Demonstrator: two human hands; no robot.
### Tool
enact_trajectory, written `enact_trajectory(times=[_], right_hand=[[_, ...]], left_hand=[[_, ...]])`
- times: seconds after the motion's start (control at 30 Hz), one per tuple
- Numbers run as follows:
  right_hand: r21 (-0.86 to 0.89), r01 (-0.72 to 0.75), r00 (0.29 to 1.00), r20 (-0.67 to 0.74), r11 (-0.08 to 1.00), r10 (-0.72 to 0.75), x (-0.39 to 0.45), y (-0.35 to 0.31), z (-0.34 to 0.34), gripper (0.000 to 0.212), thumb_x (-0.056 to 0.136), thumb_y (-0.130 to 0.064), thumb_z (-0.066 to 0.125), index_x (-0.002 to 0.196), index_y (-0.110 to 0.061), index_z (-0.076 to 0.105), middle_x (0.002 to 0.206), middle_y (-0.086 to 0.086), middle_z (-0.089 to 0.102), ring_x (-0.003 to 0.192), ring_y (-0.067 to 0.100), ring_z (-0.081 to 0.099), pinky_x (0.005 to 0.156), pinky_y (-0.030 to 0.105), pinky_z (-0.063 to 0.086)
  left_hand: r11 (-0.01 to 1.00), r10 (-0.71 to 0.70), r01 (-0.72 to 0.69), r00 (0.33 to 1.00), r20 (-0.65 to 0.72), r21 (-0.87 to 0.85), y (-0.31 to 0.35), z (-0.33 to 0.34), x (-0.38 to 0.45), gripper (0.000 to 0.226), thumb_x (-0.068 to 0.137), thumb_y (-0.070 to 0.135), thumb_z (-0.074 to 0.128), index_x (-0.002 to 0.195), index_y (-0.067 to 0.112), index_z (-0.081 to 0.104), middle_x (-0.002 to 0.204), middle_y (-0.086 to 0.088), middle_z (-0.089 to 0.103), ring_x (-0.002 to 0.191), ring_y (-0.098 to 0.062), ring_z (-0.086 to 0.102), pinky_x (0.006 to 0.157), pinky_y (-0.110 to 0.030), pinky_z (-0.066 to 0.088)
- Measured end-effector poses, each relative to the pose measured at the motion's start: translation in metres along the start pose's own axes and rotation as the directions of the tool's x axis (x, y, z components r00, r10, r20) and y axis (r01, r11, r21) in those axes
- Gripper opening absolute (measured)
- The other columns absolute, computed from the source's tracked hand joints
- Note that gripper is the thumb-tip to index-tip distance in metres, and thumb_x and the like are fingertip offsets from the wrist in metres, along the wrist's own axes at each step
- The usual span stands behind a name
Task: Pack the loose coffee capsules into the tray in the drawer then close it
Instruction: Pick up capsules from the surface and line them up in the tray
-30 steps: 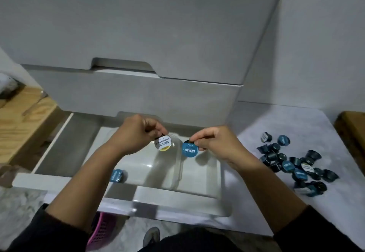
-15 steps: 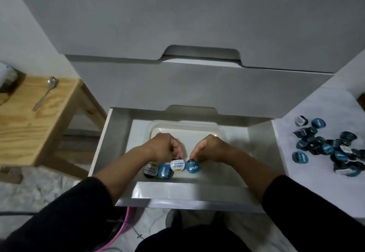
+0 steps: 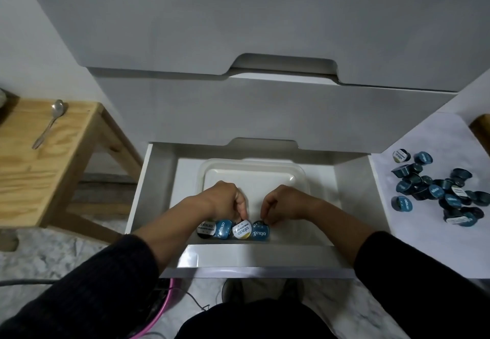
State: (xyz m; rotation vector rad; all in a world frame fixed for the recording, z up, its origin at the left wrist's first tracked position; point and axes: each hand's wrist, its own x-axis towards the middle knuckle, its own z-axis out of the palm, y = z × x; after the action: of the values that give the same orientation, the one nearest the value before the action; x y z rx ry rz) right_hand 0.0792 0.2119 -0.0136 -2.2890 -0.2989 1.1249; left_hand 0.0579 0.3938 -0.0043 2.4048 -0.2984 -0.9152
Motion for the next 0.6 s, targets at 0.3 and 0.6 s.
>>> enact_trajectory(times=[0.3, 0.6], right_hand=[[0.003, 0.008, 1.000, -0.006, 1.000, -0.008, -0.008, -0.002, 0.000, 0.014, 0.076, -0.004, 0.069, 0.075, -0.017, 0.067, 0.067, -0.005, 0.063, 0.064, 0.007, 0.058, 0.077, 0.029, 0.052], [-0.124, 0.097, 0.911, -0.390, 0.988, -0.138, -0.023, -0.013, 0.013, 0.020, 0.087, -0.022, 0.052, 0.101, -0.011, 0.062, 0.103, 0.005, 0.063, 0.097, 0.020, 0.054, 0.081, 0.026, 0.041]], left_hand=[[0.998, -0.025, 0.026, 1.000, -0.004, 0.056, 0.002, 0.003, -0.003, 0.013, 0.076, 0.008, 0.072, 0.085, 0.016, 0.074, 0.086, 0.007, 0.068, 0.074, -0.002, 0.057, 0.073, -0.012, 0.043], [0.986, -0.069, 0.109, 0.954, -0.292, 0.124, 0.025, 0.006, -0.017, 0.024, 0.090, 0.029, 0.052, 0.109, 0.018, 0.062, 0.108, -0.005, 0.067, 0.099, -0.023, 0.060, 0.086, -0.032, 0.050]])
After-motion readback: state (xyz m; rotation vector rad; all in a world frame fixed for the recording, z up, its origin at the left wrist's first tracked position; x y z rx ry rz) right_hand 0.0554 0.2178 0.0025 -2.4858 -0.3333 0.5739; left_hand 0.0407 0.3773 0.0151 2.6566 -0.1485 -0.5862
